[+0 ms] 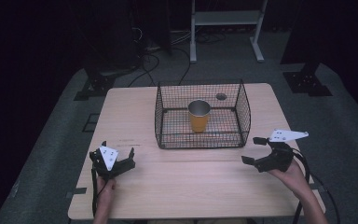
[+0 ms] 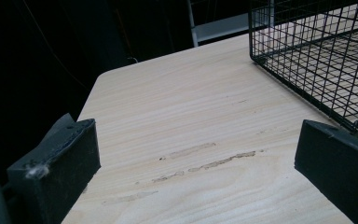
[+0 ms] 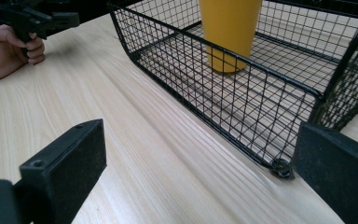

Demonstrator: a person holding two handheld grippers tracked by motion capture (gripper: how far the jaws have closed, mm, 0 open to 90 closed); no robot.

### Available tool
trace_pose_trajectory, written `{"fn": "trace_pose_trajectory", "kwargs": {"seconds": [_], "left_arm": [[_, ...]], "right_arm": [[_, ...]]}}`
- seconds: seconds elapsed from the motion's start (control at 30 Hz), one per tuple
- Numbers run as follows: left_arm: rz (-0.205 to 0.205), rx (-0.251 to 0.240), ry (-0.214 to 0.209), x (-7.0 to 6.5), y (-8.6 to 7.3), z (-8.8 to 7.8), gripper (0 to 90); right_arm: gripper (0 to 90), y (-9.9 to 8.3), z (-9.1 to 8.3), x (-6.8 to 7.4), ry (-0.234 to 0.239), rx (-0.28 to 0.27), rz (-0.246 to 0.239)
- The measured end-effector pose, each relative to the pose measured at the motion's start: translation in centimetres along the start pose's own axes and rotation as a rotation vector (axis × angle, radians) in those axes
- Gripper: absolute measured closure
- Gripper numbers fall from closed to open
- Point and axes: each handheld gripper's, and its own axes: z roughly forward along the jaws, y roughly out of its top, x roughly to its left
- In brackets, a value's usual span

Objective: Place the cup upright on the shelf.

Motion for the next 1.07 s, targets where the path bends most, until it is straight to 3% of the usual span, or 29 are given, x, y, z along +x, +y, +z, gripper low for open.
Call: {"fn": "trace_pose_trajectory", "kwargs": {"seconds": [0.6, 0.77, 0.9, 0.97, 1.07], "left_arm": [[0.0, 0.0, 0.001, 0.0, 0.0, 0.0, 0.0], [0.001, 0.0, 0.001, 0.0, 0.0, 0.0, 0.0], [0.002, 0.0, 0.0, -0.1, 0.0, 0.0, 0.0], [0.002, 0.0, 0.0, 0.0, 0.0, 0.0, 0.0], [-0.001, -0.001, 0.001, 0.0, 0.0, 0.0, 0.0]], "right_arm": [[2.2, -2.5, -1.2, 0.3, -0.043, -0.013, 0.023], [2.2, -3.4, -1.6, 0.7, -0.044, -0.036, 0.039], [2.3, -4.2, -2.0, 1.0, -0.076, -0.066, 0.045], [4.4, -5.1, -2.2, 0.9, -0.084, -0.097, 0.073], [7.3, -5.7, -2.4, 1.0, -0.1, -0.097, 0.071]]}}
